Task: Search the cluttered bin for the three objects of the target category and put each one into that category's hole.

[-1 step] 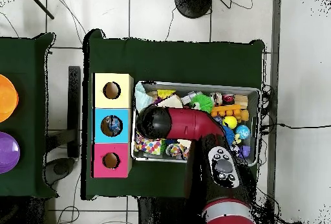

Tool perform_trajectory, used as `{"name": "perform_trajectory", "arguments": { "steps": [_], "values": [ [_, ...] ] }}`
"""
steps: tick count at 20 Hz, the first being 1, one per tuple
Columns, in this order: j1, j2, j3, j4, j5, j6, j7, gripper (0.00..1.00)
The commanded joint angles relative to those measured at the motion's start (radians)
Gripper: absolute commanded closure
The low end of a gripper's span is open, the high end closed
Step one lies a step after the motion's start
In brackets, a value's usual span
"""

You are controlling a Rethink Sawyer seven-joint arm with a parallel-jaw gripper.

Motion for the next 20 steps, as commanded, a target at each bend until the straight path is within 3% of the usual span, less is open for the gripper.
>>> {"name": "perform_trajectory", "arguments": {
  "steps": [1,8,14,20],
  "values": [
    [-0.011,0.009,0.005,0.072,-0.009,-0.037,0.057,0.00],
    [0.044,0.002,-0.063,0.009,-0.017,0.004,0.099,0.00],
    [0.057,-0.123,-0.129,-0.037,-0.067,0.173,-0.021,0.00],
    [-0.007,-0.190,-0.128,-0.022,-0.099,0.198,-0.121,0.00]
  ]
}}
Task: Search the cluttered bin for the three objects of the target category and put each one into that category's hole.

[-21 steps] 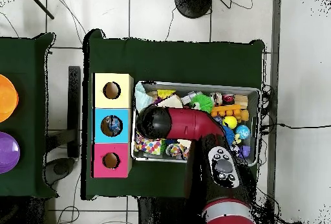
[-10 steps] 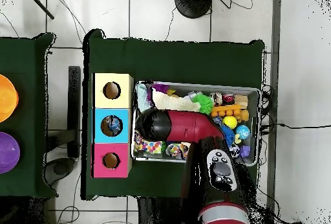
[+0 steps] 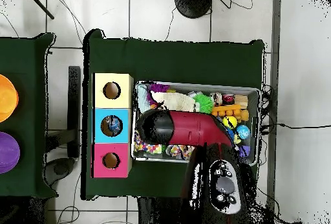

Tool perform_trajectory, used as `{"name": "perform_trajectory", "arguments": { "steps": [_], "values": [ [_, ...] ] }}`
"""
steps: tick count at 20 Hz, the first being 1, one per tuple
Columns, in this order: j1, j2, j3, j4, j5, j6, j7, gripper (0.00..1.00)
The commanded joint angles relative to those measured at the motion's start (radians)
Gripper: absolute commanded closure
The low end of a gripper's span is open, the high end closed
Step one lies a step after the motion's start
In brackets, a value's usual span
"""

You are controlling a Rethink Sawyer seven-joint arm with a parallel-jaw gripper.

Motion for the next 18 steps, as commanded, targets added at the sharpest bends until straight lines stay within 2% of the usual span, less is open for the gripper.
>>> {"name": "perform_trajectory", "arguments": {
  "steps": [1,5,7,14,18],
  "values": [
    [-0.072,-0.110,-0.019,-0.005,-0.075,0.126,-0.134,0.00],
    [-0.137,-0.142,0.004,0.067,-0.086,0.074,-0.151,0.00],
    [-0.169,-0.139,0.018,0.078,-0.093,0.052,-0.152,0.00],
    [-0.240,-0.047,0.055,0.108,-0.162,-0.121,-0.110,0.00],
    [-0.227,0.002,0.025,0.086,-0.225,-0.108,-0.091,0.00]
  ]
}}
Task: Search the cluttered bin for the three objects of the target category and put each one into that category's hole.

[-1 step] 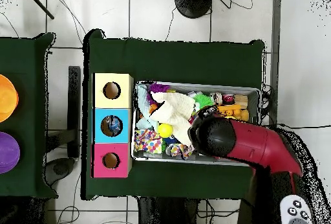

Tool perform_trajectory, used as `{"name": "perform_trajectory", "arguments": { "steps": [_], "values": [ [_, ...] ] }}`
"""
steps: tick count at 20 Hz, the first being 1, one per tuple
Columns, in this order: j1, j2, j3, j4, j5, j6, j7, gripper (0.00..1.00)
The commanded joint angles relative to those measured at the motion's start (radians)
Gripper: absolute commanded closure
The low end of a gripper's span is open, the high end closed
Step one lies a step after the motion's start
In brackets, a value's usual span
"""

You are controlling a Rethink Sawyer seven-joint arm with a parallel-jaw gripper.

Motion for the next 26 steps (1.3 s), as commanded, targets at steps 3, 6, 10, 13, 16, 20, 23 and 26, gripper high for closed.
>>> {"name": "perform_trajectory", "arguments": {
  "steps": [3,6,10,13,16,20,23,26],
  "values": [
    [-0.013,0.139,0.036,0.085,-0.111,-0.063,-0.052,0.00],
    [-0.035,0.185,0.060,0.118,-0.078,-0.115,-0.001,0.00],
    [-0.033,0.232,0.061,0.125,-0.075,-0.172,0.028,0.00],
    [-0.031,0.259,0.059,0.108,-0.081,-0.203,0.029,0.00],
    [-0.015,0.279,0.036,0.076,-0.095,-0.251,0.041,0.00],
    [0.000,0.258,0.004,0.026,-0.106,-0.276,0.031,0.00],
    [-0.001,0.243,-0.007,0.014,-0.104,-0.301,0.030,0.00],
    [0.019,0.249,-0.037,0.015,-0.093,-0.343,0.066,0.00]
  ]
}}
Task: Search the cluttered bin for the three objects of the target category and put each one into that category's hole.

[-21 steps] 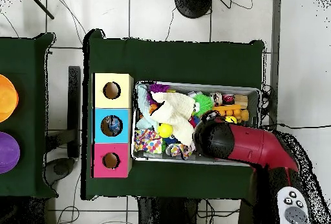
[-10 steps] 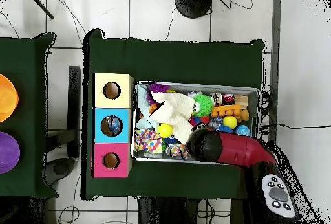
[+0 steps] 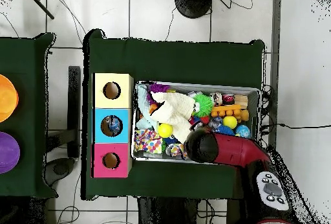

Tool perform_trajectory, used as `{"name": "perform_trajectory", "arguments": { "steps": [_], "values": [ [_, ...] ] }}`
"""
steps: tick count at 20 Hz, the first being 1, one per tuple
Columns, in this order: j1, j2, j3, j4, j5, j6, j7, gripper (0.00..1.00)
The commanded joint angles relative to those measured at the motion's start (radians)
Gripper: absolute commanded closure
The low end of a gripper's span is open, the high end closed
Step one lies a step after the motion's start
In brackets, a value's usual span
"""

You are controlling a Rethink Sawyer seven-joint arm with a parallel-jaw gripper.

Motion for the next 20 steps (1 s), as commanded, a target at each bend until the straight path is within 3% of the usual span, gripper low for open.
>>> {"name": "perform_trajectory", "arguments": {
  "steps": [1,12,20],
  "values": [
    [0.024,0.021,-0.023,-0.042,-0.039,-0.106,0.071,0.00],
    [0.048,0.071,-0.049,-0.087,-0.017,-0.127,0.050,0.00],
    [0.030,0.170,-0.047,-0.190,-0.059,-0.085,-0.035,0.00]
  ]
}}
